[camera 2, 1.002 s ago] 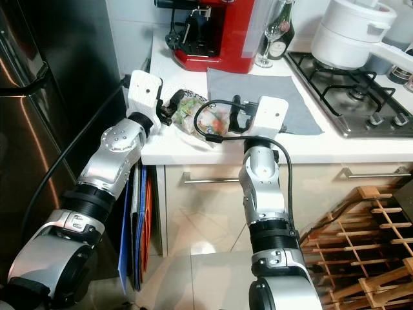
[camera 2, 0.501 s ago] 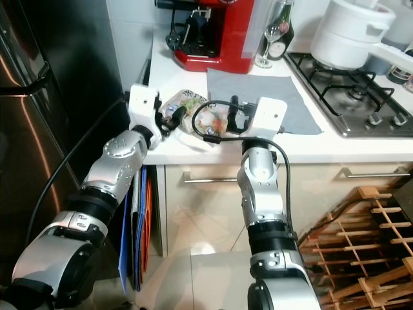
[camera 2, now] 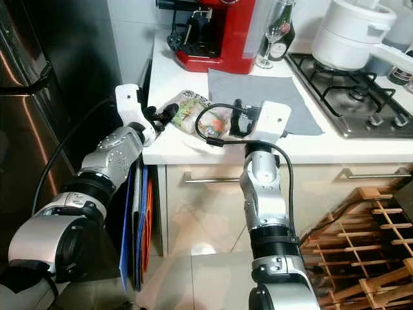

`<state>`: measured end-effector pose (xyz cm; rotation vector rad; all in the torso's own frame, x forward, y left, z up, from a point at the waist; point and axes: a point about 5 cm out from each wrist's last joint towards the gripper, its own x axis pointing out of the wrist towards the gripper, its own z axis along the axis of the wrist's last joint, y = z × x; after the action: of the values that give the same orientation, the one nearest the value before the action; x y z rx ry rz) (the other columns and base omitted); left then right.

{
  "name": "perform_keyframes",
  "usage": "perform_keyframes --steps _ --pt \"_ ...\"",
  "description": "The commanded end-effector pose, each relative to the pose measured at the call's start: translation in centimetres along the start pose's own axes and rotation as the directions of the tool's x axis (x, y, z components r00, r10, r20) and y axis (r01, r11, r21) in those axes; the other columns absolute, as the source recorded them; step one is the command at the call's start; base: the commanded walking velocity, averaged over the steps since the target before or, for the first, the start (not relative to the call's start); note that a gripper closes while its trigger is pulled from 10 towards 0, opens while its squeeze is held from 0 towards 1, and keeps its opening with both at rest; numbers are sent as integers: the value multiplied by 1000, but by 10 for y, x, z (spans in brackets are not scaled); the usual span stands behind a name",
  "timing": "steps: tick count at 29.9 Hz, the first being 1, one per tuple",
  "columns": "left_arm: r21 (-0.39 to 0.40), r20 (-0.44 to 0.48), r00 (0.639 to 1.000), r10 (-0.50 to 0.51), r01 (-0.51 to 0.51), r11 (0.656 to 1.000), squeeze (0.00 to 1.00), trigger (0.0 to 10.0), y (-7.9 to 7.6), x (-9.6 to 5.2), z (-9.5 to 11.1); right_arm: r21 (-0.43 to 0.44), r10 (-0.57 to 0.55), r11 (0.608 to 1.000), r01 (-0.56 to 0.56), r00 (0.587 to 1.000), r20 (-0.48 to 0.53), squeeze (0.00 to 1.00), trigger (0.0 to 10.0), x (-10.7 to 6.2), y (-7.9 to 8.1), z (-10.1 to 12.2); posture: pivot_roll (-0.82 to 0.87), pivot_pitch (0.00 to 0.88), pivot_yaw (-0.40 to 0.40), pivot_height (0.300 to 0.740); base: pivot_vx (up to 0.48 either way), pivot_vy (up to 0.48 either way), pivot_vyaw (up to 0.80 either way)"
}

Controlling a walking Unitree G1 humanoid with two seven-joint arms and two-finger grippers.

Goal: Restocking fridge

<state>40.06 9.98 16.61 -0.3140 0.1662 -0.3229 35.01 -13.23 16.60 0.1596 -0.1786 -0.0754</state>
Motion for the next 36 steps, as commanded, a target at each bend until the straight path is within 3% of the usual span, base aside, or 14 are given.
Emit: perform_keyframes --steps 1,5,7,11,13,14,19,21,22,23,26,29,32,36 --pt "-10 -60 998 -21 20 1000 0 10000 -6 2 -12 1 7 1000 -7 1000 -9 0 10000 -3 -2 -1 -67 0 -62 740 0 0 0" --pt "-67 -65 997 -51 47 997 0 10000 -12 3 -13 0 11 1000 -11 1000 -15 0 10000 -3 -1 -1 -66 0 -62 740 0 0 0" --pt "-53 -60 996 -69 66 996 0 10000 -16 5 -11 0 13 1000 -13 1000 -16 0 10000 -3 0 -2 -66 0 -62 740 0 0 0" --pt "117 -109 991 -80 92 989 0 10000 -23 5 -18 2 17 1000 -17 1000 -21 0 10000 -3 1 -3 -66 0 -58 740 0 0 0" --pt "142 -147 986 -79 100 985 0 9961 -24 5 -25 2 18 1000 -18 1000 -24 0 10000 -3 2 -3 -65 0 -58 740 0 0 0" --pt "125 -178 980 -93 117 985 0 0 -27 4 -31 3 19 1000 -19 999 -27 0 10000 -3 2 -3 -65 0 -57 740 0 0 0" --pt "35 -228 964 -135 146 989 0 0 -32 3 -40 4 21 1000 -21 999 -32 0 10000 -4 2 -4 -65 0 -57 740 0 0 0" --pt "-67 -215 965 -149 137 988 0 0 -33 4 -40 5 22 1000 -22 999 -34 0 10000 -4 3 -5 -65 0 -55 740 0 0 0" --pt "-67 -215 965 -149 137 988 0 0 -33 4 -40 5 22 1000 -22 999 -34 0 10000 -4 3 -5 -65 0 -55 740 0 0 0" --pt "-153 -189 969 -158 130 980 0 0 -33 4 -37 5 23 1000 -23 999 -36 0 10000 -4 3 -5 -66 0 -54 740 0 0 0" --pt "-241 -142 975 -172 135 961 0 0 -32 5 -31 4 23 1000 -23 999 -36 0 10000 -4 3 -5 -66 0 -53 740 0 0 0" --pt "-233 -136 976 -171 136 963 0 0 -31 5 -30 4 24 1000 -23 999 -38 0 10000 -3 2 -5 -66 0 -53 740 0 0 0" --pt "-119 -158 975 -157 139 983 0 0 -28 3 -34 4 25 1000 -25 999 -38 0 10000 -3 3 -5 -65 0 -53 740 0 0 0" --pt "-68 -167 973 -157 148 987 0 0 -28 3 -36 4 28 1000 -28 999 -40 0 10000 -3 4 -5 -61 0 -56 740 0 0 0"
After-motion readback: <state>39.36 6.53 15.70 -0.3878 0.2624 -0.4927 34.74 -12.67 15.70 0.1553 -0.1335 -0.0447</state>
